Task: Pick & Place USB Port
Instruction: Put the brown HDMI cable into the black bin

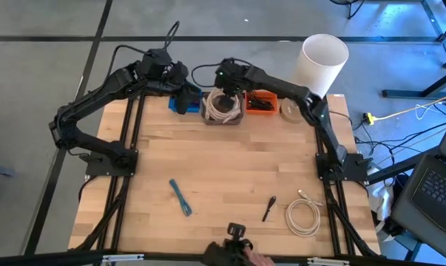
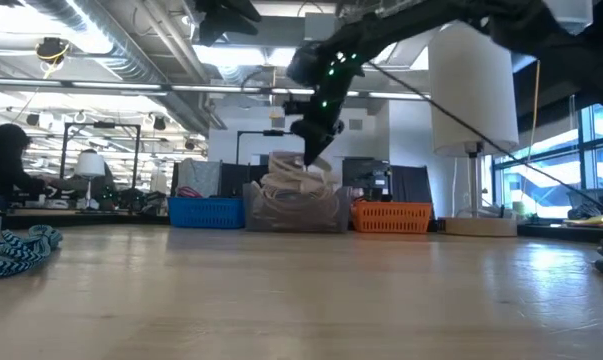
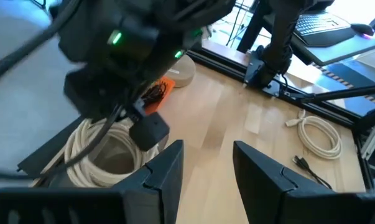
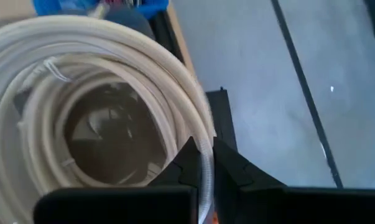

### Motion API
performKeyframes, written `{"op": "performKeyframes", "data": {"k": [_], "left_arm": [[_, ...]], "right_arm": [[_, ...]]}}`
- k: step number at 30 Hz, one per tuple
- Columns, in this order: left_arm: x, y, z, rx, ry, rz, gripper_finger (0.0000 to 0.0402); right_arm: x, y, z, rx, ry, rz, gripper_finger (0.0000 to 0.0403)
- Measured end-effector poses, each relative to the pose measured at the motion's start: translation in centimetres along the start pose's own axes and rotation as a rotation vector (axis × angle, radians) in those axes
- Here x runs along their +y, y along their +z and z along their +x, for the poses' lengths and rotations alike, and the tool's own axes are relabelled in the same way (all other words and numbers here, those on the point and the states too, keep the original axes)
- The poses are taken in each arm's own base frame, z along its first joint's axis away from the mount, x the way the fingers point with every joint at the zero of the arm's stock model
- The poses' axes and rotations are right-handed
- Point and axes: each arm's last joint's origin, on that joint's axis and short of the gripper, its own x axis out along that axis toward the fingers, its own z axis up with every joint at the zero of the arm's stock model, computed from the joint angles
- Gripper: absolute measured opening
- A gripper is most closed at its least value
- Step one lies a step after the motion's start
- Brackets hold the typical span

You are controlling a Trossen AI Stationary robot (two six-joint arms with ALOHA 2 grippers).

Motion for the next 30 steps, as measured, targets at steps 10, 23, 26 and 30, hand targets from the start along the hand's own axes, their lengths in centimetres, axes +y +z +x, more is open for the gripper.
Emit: {"op": "performKeyframes", "data": {"k": [10, 23, 26, 30], "left_arm": [[0.0, 0.0, 0.0, 0.001, 0.001, 0.025, 0.0132], [0.0, 0.0, 0.0, 0.003, 0.0, 0.054, 0.0132], [0.0, 0.0, 0.0, 0.003, 0.0, 0.054, 0.0132], [0.0, 0.0, 0.0, 0.003, 0.0, 0.054, 0.0132]], "right_arm": [[0.8, -0.9, 4.8, 0.115, -0.005, -0.024, 0.0015], [0.0, 0.0, 2.6, 0.088, -0.008, 0.046, 0.0139], [-0.5, 0.9, 1.0, 0.047, -0.004, 0.079, 0.0169], [-1.3, 1.7, -1.1, 0.017, -0.01, 0.123, 0.0191]]}}
